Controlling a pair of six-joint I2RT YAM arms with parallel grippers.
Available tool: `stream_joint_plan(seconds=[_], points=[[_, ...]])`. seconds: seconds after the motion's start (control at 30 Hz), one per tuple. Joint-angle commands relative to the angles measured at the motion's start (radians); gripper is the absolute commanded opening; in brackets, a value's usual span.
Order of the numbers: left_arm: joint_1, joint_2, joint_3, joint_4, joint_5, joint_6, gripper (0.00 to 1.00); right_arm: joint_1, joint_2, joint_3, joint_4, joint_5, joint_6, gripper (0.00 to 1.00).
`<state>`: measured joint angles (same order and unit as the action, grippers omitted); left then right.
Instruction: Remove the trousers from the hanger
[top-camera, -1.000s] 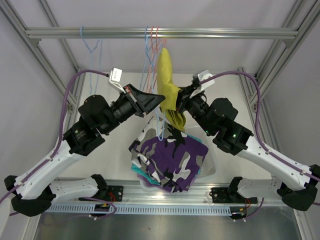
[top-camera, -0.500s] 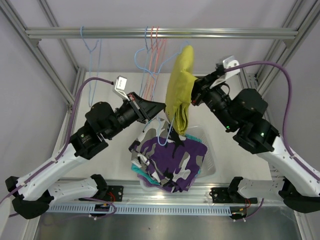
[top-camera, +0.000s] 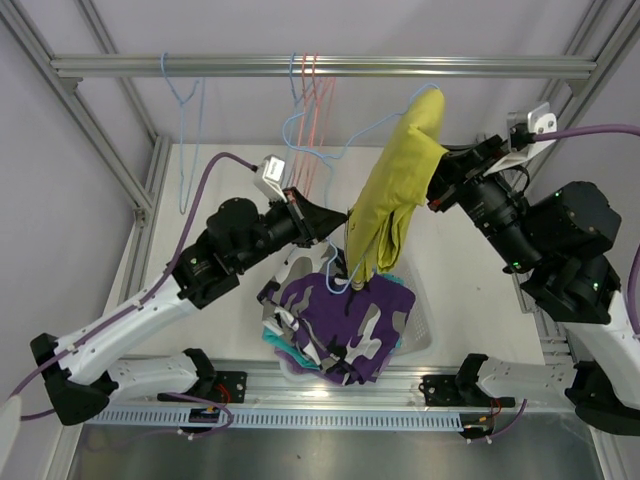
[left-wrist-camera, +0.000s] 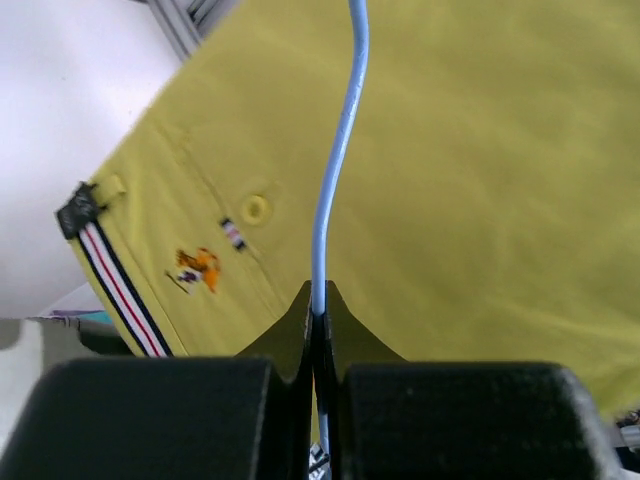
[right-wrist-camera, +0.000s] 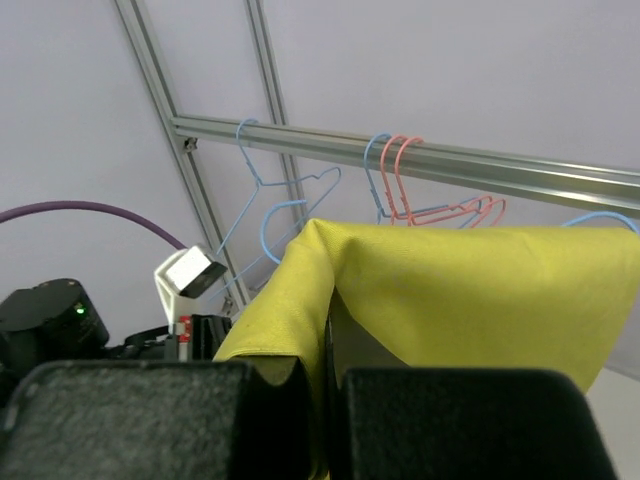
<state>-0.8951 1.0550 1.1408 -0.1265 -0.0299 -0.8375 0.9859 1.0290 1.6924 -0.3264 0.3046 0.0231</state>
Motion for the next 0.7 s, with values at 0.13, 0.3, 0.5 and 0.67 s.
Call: stream_joint_plan(seconds=[0.13, 0.3, 0.5, 0.67], points=[[-0.013, 0.085, 0.039, -0.030, -0.014, 0.093, 0.00, 0.000, 0.034, 0.260, 0.018, -0.045, -0.002, 0.00], [-0.037, 0.109, -0.010, -0.019, -0.045, 0.152, 0.00, 0.000, 0.051, 0.337, -0.037, -0.053, -0.008, 0.00], [-0.074, 0.099, -0.035, -0.051, -0.057, 0.268, 0.00, 0.000, 0.023, 0.349, -0.082, -0.044, -0.018, 0.00], [-0.085, 0.042, -0.116, -0.050, -0.071, 0.293, 0.01, 0.000, -0.001, 0.351, -0.112, -0.036, -0.018, 0.00]])
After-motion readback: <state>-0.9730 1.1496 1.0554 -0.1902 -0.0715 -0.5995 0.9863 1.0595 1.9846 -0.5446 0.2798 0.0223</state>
